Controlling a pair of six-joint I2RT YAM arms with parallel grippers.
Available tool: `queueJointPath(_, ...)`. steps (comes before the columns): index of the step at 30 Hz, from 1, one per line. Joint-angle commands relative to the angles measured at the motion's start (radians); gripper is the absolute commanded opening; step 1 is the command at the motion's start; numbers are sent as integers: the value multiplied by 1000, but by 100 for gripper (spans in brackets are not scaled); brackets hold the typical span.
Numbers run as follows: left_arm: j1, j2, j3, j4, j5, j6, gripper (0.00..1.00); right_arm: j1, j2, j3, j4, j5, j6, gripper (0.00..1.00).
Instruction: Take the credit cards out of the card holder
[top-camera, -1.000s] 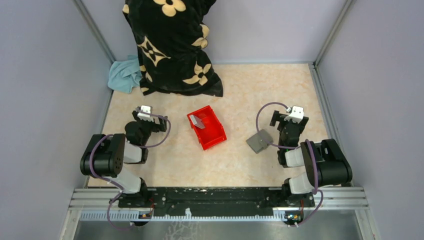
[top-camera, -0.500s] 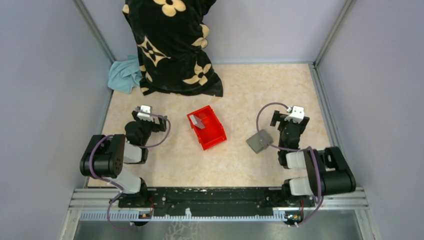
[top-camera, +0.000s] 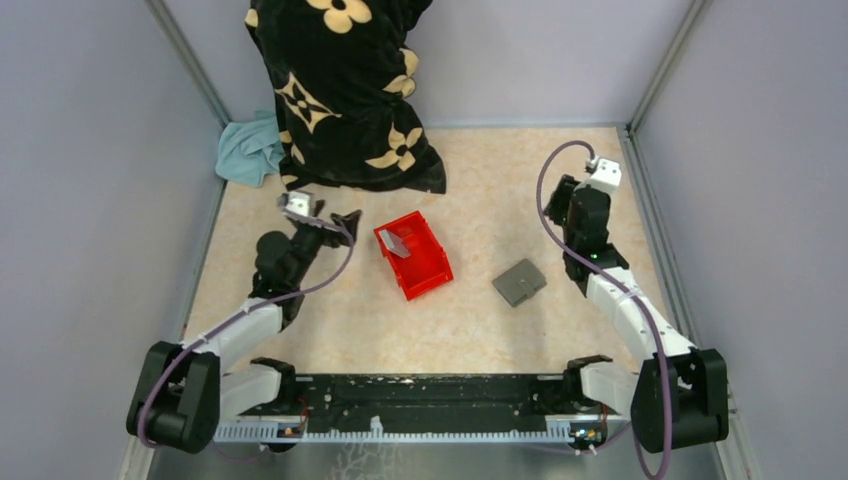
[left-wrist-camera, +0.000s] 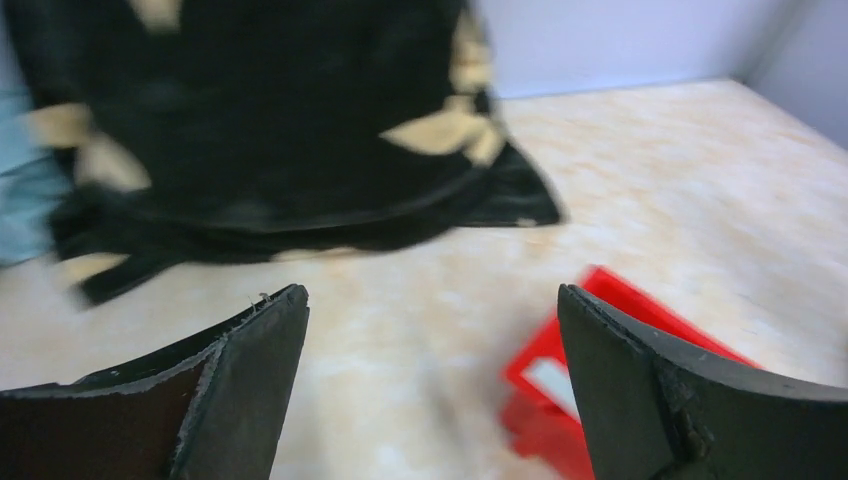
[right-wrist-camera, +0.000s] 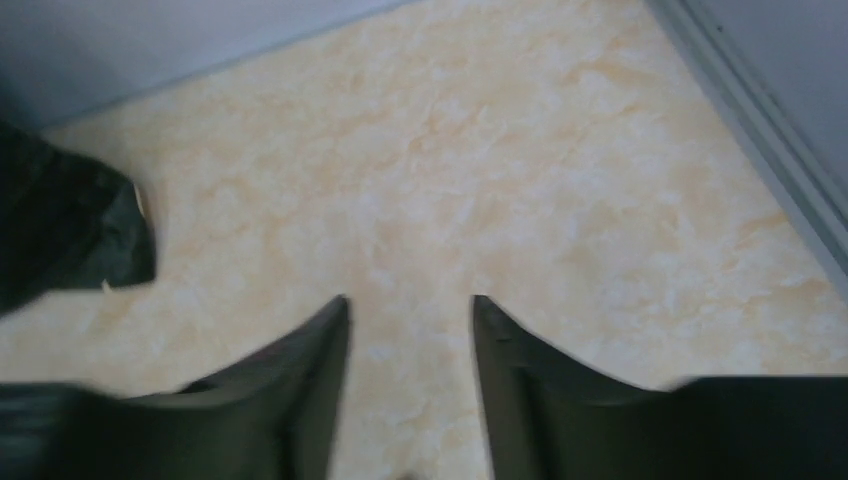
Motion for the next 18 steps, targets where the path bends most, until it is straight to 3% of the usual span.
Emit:
queueJointPath(1,-200,3,175,-291,37,-7,99,38,29,68,-220,-116,43,36)
queueJointPath(3,-267,-5,243,-397,85,-42,99,86,20,70,-249,-96,49,9)
queueJointPath(4,-293,-13,269,-436,112,-44,99,111,13,69,-262,-79,47,1)
queueJointPath(6,-342,-36,307,-497,120,-18,99,160,-3,67,-297,-39,40,0)
queueJointPath(8,-408,-59,334,-564,20,1,99,224,-21,66,-344,38,34,0)
queueJointPath(13,-440,-63,368,-704,-139,-81,99,520,5,90,-388,323,2,9)
queueJointPath(15,-440,-127,326,-715,-273,-198,99,589,42,133,-388,321,-6,11)
queueJointPath(17,-440,-216,245,-644,-335,-242,99,608,73,176,-366,242,-28,0)
queueJointPath(18,-440,-258,199,-607,-338,-222,97,609,92,200,-363,202,-29,0)
